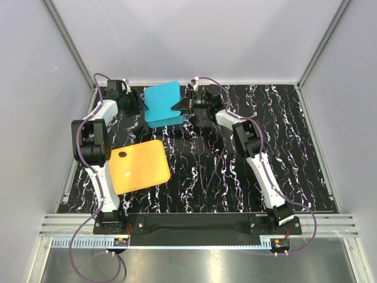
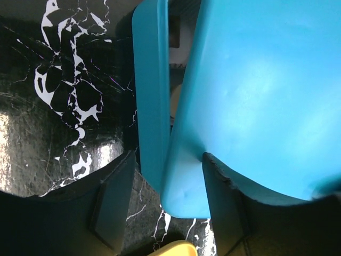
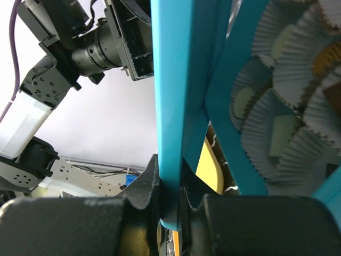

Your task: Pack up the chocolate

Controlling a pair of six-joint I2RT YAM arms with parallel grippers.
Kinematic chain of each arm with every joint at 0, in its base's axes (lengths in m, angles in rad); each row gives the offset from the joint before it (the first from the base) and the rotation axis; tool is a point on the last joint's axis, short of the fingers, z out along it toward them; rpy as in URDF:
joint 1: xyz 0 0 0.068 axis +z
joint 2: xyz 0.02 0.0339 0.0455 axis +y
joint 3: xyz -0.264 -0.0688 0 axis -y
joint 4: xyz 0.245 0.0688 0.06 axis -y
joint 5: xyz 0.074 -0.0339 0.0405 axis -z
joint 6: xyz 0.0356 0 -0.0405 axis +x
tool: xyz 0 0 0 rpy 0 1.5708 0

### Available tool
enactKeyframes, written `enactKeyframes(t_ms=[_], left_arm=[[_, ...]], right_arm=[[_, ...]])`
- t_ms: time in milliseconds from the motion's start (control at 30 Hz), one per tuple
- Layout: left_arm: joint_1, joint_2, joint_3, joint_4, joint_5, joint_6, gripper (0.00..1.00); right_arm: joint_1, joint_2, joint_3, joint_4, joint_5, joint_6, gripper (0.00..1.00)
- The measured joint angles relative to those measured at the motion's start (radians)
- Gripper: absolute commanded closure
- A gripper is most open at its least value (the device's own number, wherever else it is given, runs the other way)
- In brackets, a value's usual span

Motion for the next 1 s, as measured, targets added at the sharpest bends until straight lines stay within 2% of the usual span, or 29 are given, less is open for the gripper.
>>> enactKeyframes(t_ms=[300,367,633,1000], left_arm=[[0.001,0.044,0.035,0.0,0.008,0.002,0.48],[0.001,0.048,0.04,0.0,0.009,0.002,0.48],[0.001,0.064,0.04,0.035,0.06,-0.015,0.48],[0.001,0.104,0.042,0.113,0.136,-0.058,0.5]], right_arm=[[-0.012,0.031,0.043,-0.055,0.0,-0.003,0.86],[-0.015,0.031,0.043,-0.058,0.001,-0.005,0.77],[-0.053,0.031,0.042,-0.1,0.045,-0.05,0.62],[-0.095,0.001,-0.015,-0.183,0.114,-0.146,0.59]])
